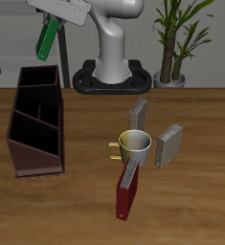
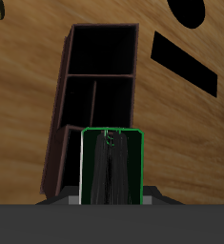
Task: Place the green book into the right desk caddy's right compartment
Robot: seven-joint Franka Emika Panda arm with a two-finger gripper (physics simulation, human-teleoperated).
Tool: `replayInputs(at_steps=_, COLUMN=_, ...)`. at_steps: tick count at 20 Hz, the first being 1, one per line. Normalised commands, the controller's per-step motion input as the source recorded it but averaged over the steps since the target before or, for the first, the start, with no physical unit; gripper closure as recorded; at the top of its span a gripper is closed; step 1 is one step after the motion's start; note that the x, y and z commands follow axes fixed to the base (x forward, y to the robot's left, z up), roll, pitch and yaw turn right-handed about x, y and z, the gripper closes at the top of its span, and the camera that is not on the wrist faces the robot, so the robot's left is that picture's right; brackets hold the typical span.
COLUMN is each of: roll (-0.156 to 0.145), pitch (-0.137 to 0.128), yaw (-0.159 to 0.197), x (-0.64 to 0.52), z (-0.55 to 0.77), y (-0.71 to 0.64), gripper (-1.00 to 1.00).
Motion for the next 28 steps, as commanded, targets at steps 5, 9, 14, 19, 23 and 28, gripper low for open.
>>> replayInputs(at_steps=5, roll=0.002, pitch=-0.005, yaw=-0.016, x=-0.06, z=-0.02, y=0.08, gripper=1.0)
replayInputs(at_steps=9, roll=0.018, pitch=-0.01, yaw=-0.009, x=-0.1, z=0.01, y=0.1, gripper=1.0)
replayInputs(at_steps=14, roll=0.001, pitch=0.0, yaw=-0.017, x=-0.05, z=-0.03, y=0.02, gripper=1.0)
replayInputs(at_steps=19, roll=-0.01, pitch=0.025, yaw=-0.032, x=-0.01, z=-0.08, y=-0.02, gripper=1.0)
replayInputs(at_steps=23, roll=0.024, pitch=-0.016, yaw=0.015, x=-0.04, z=-0.01, y=0.11, gripper=1.0)
replayInputs(at_steps=28, roll=0.011, pitch=-0.008, yaw=-0.002, x=0.0, z=0.0, y=0.03, gripper=1.0)
